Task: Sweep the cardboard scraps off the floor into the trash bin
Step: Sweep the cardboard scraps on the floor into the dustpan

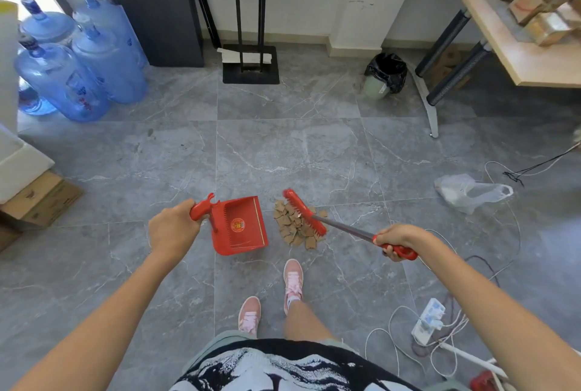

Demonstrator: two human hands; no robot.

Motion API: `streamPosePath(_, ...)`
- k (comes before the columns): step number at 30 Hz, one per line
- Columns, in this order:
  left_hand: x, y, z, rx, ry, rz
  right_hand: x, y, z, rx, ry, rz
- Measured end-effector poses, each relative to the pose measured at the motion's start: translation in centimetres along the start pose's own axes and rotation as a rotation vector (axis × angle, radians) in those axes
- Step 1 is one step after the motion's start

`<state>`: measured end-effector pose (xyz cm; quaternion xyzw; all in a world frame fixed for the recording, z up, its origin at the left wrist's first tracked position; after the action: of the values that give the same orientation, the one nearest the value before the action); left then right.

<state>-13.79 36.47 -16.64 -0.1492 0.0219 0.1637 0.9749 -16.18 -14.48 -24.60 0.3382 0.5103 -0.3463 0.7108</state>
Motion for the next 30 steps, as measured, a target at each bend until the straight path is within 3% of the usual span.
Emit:
streamPosePath(16, 6.2, -9.7, -5.4, 0.158, 0.047, -0.060, 7.6, 1.6, 11.4, 0.161, -0.097, 0.030)
streamPosePath(22, 7.3, -11.1, -6.9, 0.130, 0.029, -0.050, 9.0, 0.4, 11.1, 0.252, -0.137, 0.009)
streamPosePath(30, 8.0, -11.5, -11.7, 0.105, 0.148, -0.044, 10.5, -1.4, 7.7, 0.319, -0.130, -0.086)
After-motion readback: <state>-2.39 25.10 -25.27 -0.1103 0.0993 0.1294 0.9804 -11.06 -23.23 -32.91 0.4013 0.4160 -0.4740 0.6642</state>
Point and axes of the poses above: each hand's wrist, its own x-axis towards the middle knuckle, its own z-axis out of the back of the hand, y = z × x, the point moved 10 cm from there along x, towards the middle knuckle, and after that the axes turned 2 degrees about z, right-handed, at the moved point
